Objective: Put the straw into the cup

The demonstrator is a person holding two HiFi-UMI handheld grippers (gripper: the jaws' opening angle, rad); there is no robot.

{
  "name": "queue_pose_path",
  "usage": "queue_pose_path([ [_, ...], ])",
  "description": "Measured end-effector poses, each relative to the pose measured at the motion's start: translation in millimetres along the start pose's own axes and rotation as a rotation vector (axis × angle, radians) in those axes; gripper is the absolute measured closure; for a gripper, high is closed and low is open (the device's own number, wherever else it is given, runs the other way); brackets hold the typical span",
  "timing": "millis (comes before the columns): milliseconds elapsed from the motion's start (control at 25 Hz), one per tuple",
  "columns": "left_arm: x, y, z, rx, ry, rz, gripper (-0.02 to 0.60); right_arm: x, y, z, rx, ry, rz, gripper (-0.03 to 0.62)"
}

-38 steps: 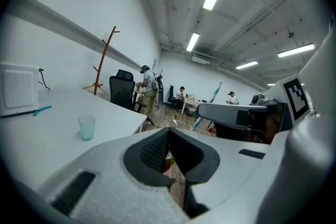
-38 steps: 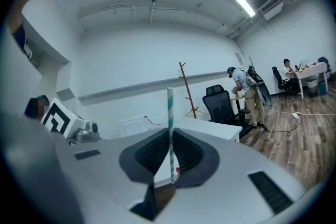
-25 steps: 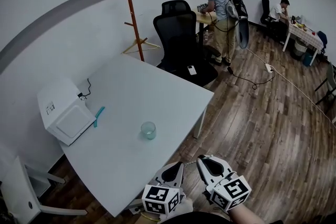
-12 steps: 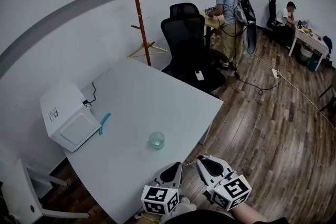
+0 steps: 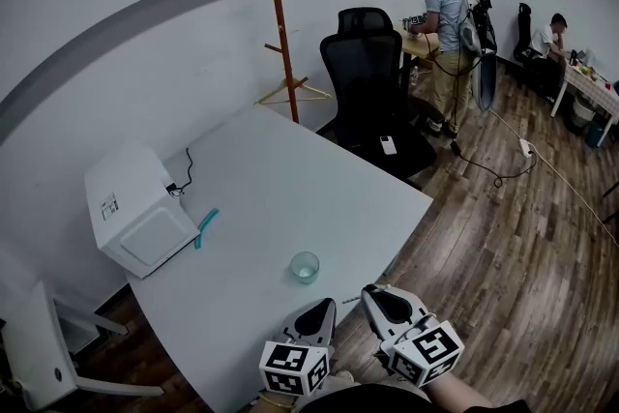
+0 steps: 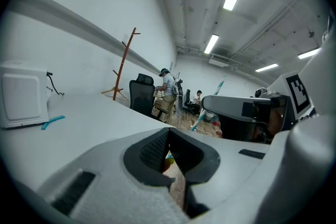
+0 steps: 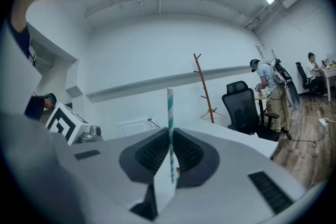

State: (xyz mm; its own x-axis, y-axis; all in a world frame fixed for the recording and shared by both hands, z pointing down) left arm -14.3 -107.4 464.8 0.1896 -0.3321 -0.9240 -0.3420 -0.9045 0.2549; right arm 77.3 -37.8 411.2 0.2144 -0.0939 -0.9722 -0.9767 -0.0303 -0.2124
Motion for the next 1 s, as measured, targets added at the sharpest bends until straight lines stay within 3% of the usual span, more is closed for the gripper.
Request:
queue_pose_path([
  [520,5.0,10.3,-18.4,0.125,-0.016,0.034,0.568,12.2,-22.6,-30.1,0.123,0.006,-0.004,0.553],
  [1000,21.3,22.1,-54.7,0.305,-0.062,0.099,0.568,30.0,-68.9,-77.6,0.292,0.039,0.004,0.553],
])
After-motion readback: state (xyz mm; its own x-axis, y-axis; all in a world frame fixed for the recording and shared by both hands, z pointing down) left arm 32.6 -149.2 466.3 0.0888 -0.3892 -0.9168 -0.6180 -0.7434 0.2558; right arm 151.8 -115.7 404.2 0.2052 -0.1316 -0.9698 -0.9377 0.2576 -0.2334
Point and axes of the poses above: the fingertips, and each gripper's own axes: z backward along the fingers, y to its left, x out of its top, the point moved 4 cm from there along z, backward along the fingers, and after that the axes turned 1 degree about -x, right-handed, at the moved point
